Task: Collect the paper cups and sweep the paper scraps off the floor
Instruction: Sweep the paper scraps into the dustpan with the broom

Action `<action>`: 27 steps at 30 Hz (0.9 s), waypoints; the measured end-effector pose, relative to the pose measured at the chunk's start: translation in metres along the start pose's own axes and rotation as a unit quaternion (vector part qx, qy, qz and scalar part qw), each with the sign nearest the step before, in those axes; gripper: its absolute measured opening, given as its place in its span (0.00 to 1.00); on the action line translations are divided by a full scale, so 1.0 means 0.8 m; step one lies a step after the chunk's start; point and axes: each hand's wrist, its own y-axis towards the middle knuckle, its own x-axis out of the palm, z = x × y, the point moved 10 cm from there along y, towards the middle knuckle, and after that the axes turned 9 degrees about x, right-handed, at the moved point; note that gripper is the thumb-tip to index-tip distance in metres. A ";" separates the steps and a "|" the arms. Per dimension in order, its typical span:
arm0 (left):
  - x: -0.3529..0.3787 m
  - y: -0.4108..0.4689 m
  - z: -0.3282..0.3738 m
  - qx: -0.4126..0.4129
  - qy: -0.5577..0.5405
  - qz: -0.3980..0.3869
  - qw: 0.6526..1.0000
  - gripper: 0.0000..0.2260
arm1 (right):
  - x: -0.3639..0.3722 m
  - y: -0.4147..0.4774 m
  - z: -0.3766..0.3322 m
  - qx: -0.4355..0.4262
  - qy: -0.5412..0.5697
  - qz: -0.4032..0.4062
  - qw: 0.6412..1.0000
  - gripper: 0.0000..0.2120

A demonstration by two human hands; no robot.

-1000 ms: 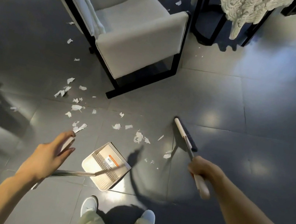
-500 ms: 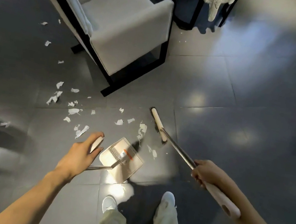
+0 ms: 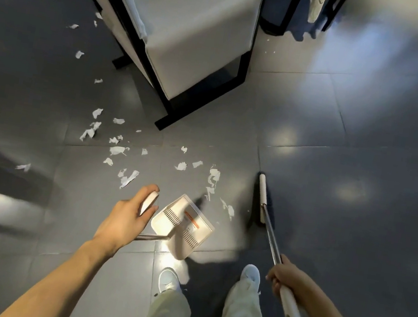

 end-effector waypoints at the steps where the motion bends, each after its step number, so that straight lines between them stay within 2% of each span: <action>1: 0.002 0.001 -0.001 -0.002 -0.003 0.003 1.000 0.10 | 0.012 0.000 -0.003 0.002 0.016 -0.010 1.000 0.26; 5: 0.012 0.000 0.007 0.004 -0.009 0.010 1.000 0.11 | 0.059 -0.023 -0.012 -0.007 0.007 -0.044 0.999 0.36; 8: 0.015 0.002 0.014 0.007 -0.004 0.015 1.000 0.12 | 0.093 -0.043 -0.015 -0.017 0.005 -0.081 0.997 0.39; 10: 0.017 0.004 0.020 0.013 0.002 0.017 1.000 0.12 | 0.111 -0.053 -0.013 -0.008 0.014 -0.107 0.994 0.36; 14: 0.016 0.000 0.019 0.001 0.018 0.020 1.000 0.13 | 0.127 -0.095 -0.028 0.011 0.040 -0.184 0.982 0.24; 19: 0.017 -0.022 0.021 -0.020 -0.021 0.033 0.999 0.12 | 0.073 -0.133 -0.056 0.019 0.045 -0.161 0.986 0.20; 27: 0.029 -0.069 0.026 -0.111 -0.067 0.119 0.984 0.11 | 0.000 -0.098 -0.182 -0.080 -0.113 -0.064 0.988 0.18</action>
